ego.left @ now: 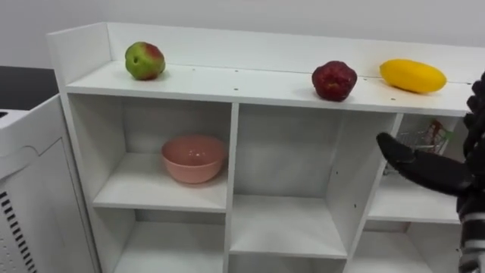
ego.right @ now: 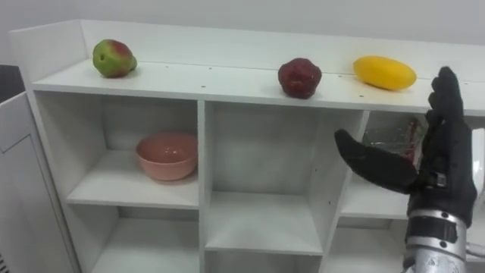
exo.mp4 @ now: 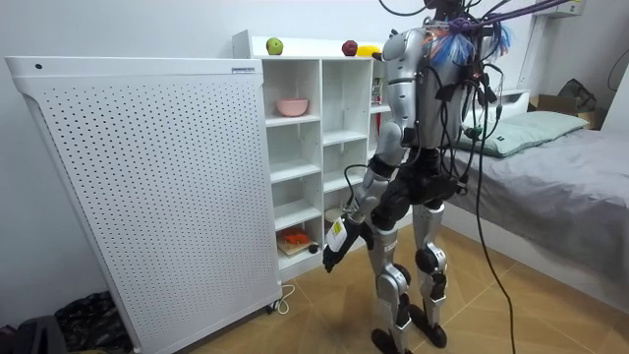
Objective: Arrange fruit in the closet
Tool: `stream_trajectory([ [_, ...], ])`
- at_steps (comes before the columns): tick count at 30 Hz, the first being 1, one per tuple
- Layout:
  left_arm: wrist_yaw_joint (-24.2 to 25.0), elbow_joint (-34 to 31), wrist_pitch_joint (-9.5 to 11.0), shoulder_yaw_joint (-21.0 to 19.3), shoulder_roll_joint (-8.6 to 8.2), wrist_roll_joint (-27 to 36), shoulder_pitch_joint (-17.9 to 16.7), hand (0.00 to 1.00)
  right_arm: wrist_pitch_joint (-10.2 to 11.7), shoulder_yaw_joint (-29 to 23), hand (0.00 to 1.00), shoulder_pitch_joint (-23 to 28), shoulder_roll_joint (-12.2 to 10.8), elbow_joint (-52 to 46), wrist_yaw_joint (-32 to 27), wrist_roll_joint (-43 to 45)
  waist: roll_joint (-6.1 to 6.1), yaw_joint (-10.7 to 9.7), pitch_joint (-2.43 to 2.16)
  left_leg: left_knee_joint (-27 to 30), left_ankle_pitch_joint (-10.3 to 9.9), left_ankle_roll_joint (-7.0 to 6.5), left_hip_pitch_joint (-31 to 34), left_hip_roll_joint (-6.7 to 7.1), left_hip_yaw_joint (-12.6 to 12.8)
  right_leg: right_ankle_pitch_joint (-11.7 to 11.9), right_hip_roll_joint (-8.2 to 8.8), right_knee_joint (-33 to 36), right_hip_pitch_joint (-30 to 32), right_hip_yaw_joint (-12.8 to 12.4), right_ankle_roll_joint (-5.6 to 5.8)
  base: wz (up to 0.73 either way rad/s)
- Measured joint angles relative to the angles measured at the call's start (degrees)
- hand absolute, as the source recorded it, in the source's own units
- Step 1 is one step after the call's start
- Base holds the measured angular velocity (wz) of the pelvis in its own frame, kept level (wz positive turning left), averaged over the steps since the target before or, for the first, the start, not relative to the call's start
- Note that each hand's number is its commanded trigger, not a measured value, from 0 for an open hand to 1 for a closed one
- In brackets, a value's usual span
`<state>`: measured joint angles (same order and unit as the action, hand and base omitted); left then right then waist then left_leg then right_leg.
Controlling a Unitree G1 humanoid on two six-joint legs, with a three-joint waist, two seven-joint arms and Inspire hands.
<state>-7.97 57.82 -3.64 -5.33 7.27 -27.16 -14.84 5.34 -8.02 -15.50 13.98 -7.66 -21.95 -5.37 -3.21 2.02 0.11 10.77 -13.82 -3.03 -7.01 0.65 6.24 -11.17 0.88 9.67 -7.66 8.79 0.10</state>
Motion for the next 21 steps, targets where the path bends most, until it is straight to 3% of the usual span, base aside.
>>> stream_trajectory([
  [6,1.89,-2.82,-0.97,-0.03,0.13,-0.05,1.83,0.00,-0.11,0.40,0.00,-2.93,0.46,0.10,1.54,0.05,0.18,0.03,-0.06,0.47,0.00,0.00,1.10,0.08,-1.02,0.00,0.13,-0.08,0.37,0.88,0.00,0.10],
  [11,4.02,-4.16,-1.07,-0.03,0.70,0.01,5.17,0.00,-0.46,1.10,0.00,-5.92,2.47,0.24,2.21,-0.48,0.74,0.12,0.01,0.63,0.05,0.01,1.38,0.11,-1.61,0.00,0.15,-0.12,0.63,1.00,0.00,0.07],
  [14,4.72,-4.72,-1.11,0.00,1.43,0.07,6.07,0.00,-0.75,1.25,0.00,-6.92,3.74,2.78,3.86,-2.16,0.75,0.00,0.02,0.58,0.08,0.06,1.32,0.07,-1.70,0.00,0.23,-0.15,0.45,2.30,0.00,0.02],
  [21,4.77,-4.81,-2.41,0.91,1.84,0.61,7.22,0.00,-4.56,1.83,0.00,-10.00,3.99,10.40,4.56,-3.26,0.63,0.00,0.02,0.63,0.16,0.06,1.42,0.10,-1.66,0.00,0.65,-0.08,0.64,2.59,0.00,0.00],
])
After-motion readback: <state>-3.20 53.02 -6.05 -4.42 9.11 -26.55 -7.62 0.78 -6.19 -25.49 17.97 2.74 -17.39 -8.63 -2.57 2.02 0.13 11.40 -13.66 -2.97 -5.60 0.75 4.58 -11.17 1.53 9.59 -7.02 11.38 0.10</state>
